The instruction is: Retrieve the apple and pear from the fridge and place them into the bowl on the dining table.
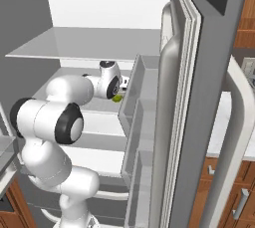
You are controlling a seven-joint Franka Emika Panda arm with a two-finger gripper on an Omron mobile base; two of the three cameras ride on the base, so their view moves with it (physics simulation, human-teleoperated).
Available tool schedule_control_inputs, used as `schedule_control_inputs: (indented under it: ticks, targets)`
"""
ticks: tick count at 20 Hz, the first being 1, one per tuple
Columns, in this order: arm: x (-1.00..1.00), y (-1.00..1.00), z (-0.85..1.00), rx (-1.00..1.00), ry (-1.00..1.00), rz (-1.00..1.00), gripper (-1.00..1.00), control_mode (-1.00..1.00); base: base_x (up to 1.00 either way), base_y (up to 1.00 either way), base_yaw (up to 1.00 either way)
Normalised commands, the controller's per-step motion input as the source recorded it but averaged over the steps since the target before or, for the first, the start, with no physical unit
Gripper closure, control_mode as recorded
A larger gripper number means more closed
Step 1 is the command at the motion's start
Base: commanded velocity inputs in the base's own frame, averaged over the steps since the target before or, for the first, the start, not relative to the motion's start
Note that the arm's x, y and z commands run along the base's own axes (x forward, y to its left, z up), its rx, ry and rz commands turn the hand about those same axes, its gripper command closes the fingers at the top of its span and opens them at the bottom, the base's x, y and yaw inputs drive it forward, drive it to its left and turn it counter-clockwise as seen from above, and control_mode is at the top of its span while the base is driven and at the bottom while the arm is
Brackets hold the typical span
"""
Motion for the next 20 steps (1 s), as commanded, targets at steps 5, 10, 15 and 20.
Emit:
schedule_control_inputs:
  ticks: [5, 10, 15, 20]
  targets:
    - [-0.87, -0.09, -0.19, 0.01, -0.13, 0.0, 1.0, -1.0, 0.0, 0.0, 0.0]
    - [-1.0, -0.1, 0.68, 0.01, -0.41, 0.0, 1.0, -1.0, 0.0, 0.0, 0.0]
    - [-1.0, -0.11, 1.0, 0.0, -0.37, 0.0, 1.0, -1.0, 0.0, 0.0, 0.0]
    - [-1.0, 0.0, 0.96, 0.0, -0.26, 0.02, 1.0, -1.0, 0.0, 0.0, 0.0]
